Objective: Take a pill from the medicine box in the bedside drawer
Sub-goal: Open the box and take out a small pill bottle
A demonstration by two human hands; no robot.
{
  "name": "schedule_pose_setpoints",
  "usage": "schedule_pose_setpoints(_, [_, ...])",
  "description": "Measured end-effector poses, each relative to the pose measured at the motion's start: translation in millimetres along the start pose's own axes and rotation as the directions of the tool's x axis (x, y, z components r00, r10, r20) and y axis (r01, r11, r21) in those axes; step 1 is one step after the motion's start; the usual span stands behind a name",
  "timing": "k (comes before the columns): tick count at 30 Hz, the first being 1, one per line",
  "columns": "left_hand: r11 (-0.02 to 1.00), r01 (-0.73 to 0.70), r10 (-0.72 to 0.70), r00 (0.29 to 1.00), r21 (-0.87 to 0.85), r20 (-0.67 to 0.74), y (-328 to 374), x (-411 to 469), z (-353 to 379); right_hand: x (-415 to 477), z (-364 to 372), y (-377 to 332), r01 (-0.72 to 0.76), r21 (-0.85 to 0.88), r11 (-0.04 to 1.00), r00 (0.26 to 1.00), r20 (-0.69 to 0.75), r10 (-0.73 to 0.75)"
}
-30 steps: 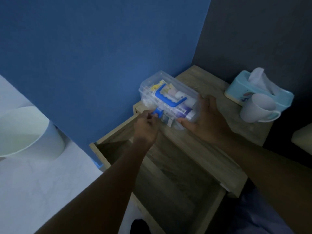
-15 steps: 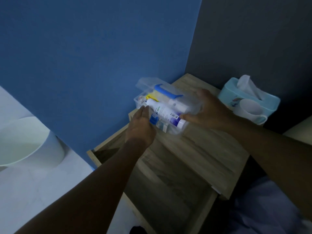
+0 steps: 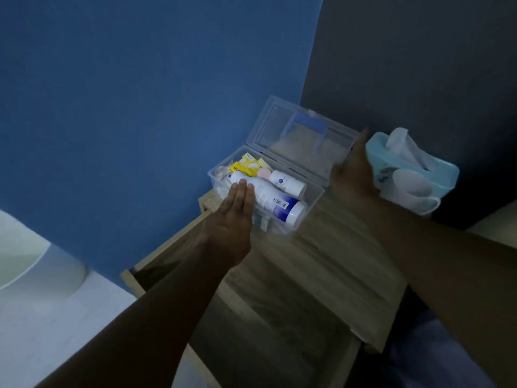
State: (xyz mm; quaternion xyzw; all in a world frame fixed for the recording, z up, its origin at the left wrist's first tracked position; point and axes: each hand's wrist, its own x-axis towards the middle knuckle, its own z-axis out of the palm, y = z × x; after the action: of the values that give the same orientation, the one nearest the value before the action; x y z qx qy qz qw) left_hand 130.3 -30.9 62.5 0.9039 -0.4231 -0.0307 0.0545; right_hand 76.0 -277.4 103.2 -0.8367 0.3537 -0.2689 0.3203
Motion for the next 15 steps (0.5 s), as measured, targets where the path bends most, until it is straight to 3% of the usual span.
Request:
schedule_pose_setpoints(4, [0.999,-0.004,0.005,1.0,0.046,-0.015,-2,1,3,-19,32,20,-0.175,0.069,0.982,0.975,0.151,0.163])
schedule_pose_setpoints(8, [0.998,-0.015,0.016,1.0,0.053,-0.02,-4,3,4,-20,31,17,-0.212,0.032,0.977,0.971,0.118,0.207])
schedule_pose_setpoints(10, [0.999,-0.007,0.008,1.0,0.037,-0.027,-3,2,5,-21,26,7,-0.09,0.013,0.996,0.996,0.027,0.09])
schedule_pose_setpoints(12, [1.0,-0.007,0.008,0.999,0.027,-0.031,-3,2,7,-20,24,-7,0.141,0.016,0.99,0.988,-0.063,-0.14])
schedule_pose_setpoints(15, [1.0,-0.012,0.012,0.999,0.016,-0.036,-4,3,9,-9,31,-36,0.459,0.008,0.888,0.883,0.104,-0.457])
